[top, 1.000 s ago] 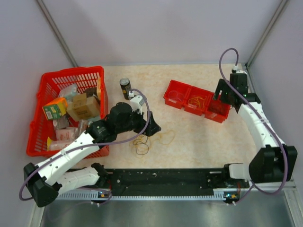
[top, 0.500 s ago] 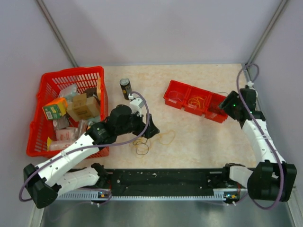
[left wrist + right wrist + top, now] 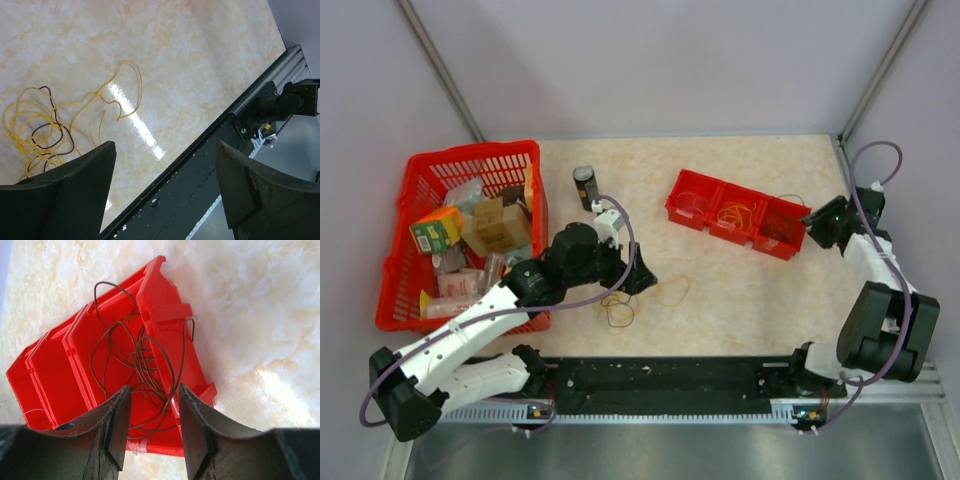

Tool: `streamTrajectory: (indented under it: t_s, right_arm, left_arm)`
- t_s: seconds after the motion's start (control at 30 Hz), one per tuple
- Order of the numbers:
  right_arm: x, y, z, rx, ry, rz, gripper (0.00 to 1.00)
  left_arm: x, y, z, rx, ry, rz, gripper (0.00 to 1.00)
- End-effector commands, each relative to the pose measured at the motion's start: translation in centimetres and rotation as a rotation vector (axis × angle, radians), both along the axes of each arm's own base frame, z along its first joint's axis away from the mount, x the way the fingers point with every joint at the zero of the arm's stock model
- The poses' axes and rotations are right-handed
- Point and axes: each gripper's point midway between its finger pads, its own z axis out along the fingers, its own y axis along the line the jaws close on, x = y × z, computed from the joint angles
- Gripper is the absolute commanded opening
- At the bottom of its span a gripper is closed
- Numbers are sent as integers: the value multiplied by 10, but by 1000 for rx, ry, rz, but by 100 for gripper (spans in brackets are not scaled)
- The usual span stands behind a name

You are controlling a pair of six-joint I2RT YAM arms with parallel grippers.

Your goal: Untangle the cables

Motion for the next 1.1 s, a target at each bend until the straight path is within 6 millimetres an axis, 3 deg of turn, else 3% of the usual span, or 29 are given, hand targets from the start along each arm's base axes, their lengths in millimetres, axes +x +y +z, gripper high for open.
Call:
streamTrajectory:
  t_s: [0.0, 0.1, 0.47, 0.7, 0.93, 1.07]
  right_arm:
    - [26, -15, 24, -59, -76, 5, 43]
    - [29, -20, 19, -83, -59, 5, 34]
    - [30, -19, 8, -86, -23, 35, 30]
    - [32, -16, 5, -90, -14, 50, 20]
    - [28, -17, 21, -184, -15, 48, 0]
    - [27, -13, 31, -221, -13, 62, 0]
  left_arm:
    - [2, -6, 16, -52, -42, -14, 83]
    - [3, -9, 18, -55, -39, -24, 82]
    - [5, -13, 18, -57, -35, -32, 82]
    - [3, -11, 20, -60, -43, -31, 82]
    - [4, -11, 19, -59, -43, -29, 82]
    - [5, -13, 18, -57, -38, -33, 81]
